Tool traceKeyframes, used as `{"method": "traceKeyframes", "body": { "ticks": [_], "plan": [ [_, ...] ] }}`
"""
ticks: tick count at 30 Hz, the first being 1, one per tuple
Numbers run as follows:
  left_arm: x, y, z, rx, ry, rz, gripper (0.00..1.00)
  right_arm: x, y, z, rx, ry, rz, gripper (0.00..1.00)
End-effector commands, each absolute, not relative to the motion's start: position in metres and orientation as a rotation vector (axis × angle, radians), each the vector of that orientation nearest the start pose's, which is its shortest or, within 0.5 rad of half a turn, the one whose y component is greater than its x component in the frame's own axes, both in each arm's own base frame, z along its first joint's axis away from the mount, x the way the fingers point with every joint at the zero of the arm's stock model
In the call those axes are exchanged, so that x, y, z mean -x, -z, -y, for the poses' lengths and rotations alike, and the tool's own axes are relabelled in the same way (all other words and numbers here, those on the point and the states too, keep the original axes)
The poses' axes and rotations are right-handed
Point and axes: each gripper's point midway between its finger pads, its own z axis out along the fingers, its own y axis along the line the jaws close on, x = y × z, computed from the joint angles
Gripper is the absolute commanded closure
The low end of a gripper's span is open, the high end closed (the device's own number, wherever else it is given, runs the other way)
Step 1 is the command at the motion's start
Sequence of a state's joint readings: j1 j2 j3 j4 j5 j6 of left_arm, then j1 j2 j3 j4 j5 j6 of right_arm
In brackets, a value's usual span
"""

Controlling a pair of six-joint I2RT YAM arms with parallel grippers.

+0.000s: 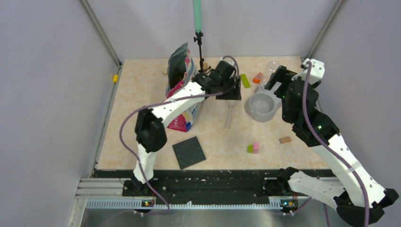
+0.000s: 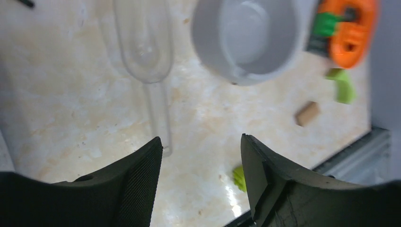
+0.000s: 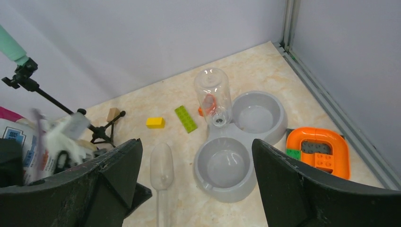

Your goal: Serve the pet food

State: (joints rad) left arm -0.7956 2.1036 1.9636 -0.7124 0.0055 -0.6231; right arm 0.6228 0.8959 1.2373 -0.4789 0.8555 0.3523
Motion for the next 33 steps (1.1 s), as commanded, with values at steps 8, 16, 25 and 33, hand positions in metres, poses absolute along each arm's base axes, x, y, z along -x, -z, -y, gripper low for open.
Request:
{"method": "traceKeyframes", "body": {
  "ticks": [8, 16, 25, 33],
  "plan": [
    [-0.349, -0.43, 0.278, -0.107, 0.896, -1.995, 0.45, -0.322, -0.418, -0.116, -0.351, -0.299, -1.57, 0.16],
    [-0.371, -0.409, 0.14, 0.202, 0.424, -2.057, 0.32, -0.36, -0.425, -0.238, -0.249, -0.659, -1.67, 0.21],
    [-0.406, -0.348, 0.125, 0.28, 0.328, -2.162, 0.32, -0.407, -0.417, -0.374, -0.003, -0.788, -1.881, 0.19],
    [-0.427, -0.313, 0.119, 0.247, 0.212, -2.227, 0.32, -0.423, -0.374, -0.402, 0.023, -0.794, -1.986, 0.18]
  ]
}}
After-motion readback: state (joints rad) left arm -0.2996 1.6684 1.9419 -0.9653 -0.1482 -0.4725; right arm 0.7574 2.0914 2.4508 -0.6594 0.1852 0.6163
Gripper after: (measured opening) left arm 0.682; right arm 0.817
